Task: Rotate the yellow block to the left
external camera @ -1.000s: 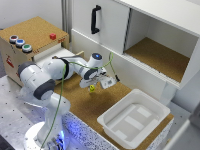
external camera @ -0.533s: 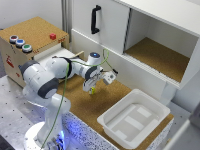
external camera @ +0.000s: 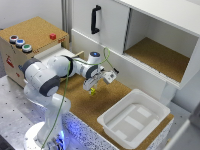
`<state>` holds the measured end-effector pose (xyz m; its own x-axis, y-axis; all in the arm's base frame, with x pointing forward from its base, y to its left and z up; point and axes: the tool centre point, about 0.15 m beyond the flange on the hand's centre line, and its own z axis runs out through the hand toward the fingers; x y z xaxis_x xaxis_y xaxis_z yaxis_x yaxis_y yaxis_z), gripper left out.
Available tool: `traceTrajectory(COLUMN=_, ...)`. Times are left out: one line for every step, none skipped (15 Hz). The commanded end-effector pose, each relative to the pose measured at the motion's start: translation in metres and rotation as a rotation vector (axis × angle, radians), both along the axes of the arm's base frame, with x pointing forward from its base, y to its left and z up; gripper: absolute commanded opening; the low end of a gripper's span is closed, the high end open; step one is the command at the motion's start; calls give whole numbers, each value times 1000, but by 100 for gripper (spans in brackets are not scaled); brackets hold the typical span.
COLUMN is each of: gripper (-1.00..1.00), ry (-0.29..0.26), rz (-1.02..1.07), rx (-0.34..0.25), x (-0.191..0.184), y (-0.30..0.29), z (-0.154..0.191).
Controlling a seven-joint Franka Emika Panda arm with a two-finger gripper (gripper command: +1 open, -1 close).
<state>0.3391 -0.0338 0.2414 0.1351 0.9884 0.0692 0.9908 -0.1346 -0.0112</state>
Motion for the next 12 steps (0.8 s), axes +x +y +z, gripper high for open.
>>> traceTrajectory(gripper=100, ry=-18, rz=-459, rx=81, x=-47, y=6, z=40)
traceTrajectory(gripper=100, ry=-17, rz=-547, rx=101, x=-49, y=6, z=45)
traceTrajectory(gripper=100, ry=-54, rz=-683, rx=75, x=-50, y=6, z=49)
traceTrajectory(gripper=100, ry=-61, rz=-802, rx=55, x=-48, y=4, z=50)
traceTrajectory(gripper=100, ry=-54, rz=-944, rx=62, x=-45, y=-4, z=46)
traceTrajectory(gripper=100, ry=-33, rz=-1065, rx=62, x=-42, y=-10, z=41)
traceTrajectory(gripper=100, ry=-32, rz=-1178, rx=51, x=-40, y=-17, z=35)
traceTrajectory(gripper=100, ry=-32, rz=-1244, rx=55, x=-37, y=-19, z=28)
traceTrajectory(gripper=100, ry=-47, rz=-1287, rx=50, x=-34, y=-18, z=21)
traceTrajectory(gripper=100, ry=-45, rz=-1310, rx=70, x=-32, y=-17, z=12)
traceTrajectory(gripper=100, ry=-41, rz=-1308, rx=89, x=-26, y=-11, z=3)
traceTrajectory(gripper=100, ry=-23, rz=-1291, rx=88, x=-20, y=-6, z=-6)
